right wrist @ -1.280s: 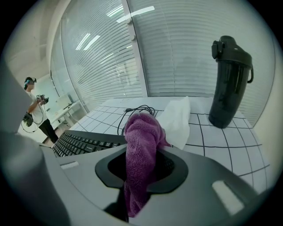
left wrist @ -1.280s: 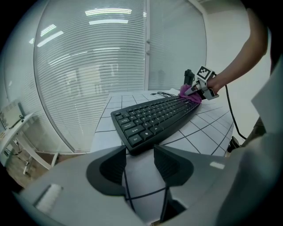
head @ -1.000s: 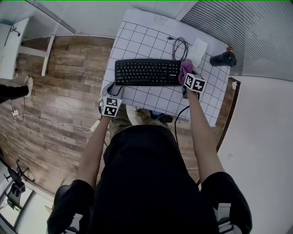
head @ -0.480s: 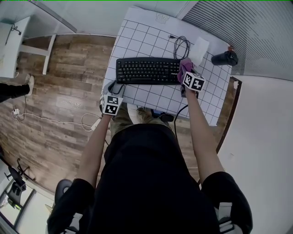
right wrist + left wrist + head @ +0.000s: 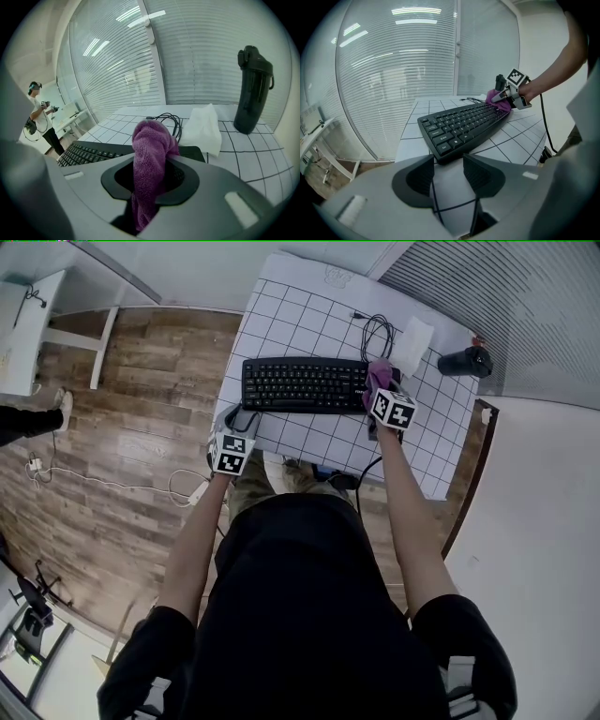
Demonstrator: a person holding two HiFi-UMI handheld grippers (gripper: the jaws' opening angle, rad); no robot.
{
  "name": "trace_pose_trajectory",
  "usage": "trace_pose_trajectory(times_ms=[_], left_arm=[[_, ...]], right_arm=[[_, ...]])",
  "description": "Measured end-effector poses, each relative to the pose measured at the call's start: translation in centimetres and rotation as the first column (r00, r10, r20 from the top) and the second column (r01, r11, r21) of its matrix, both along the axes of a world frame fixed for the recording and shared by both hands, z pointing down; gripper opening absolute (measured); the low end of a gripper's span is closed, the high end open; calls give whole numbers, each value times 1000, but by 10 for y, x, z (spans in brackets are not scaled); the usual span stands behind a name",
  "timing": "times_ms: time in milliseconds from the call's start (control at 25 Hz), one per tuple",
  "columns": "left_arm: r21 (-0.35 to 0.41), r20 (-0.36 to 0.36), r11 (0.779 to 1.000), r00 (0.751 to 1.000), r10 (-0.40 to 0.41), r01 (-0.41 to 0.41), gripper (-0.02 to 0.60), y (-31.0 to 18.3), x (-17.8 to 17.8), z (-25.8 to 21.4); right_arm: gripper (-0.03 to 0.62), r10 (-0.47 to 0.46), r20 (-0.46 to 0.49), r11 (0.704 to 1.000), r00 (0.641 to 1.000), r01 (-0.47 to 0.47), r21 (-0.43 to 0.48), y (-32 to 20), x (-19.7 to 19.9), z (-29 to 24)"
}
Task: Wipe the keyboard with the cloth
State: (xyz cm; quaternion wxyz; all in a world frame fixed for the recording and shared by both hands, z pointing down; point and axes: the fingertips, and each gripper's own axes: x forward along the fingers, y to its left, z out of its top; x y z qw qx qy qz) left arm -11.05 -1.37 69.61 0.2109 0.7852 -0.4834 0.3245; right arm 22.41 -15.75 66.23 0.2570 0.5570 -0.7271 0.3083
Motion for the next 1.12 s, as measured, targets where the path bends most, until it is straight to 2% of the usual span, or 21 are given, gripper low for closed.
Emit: trace_pose_trajectory(times_ms=[600,920,1120], left_arm=[[0,-1,1000,1000,-1,1,173,1,0,-2],[-1,-4,1000,1000,0,0,173,0,1,-1],[-3,-3,1000,1000,-1,1,173,1,0,0]], right_arm=[[104,-19,-34,1000,999,19,17,2,-6,-4],[104,-53,-37,998,998,54,14,2,-11,-5],[104,-109,-42,994,993,109,15,4,-31,-4]])
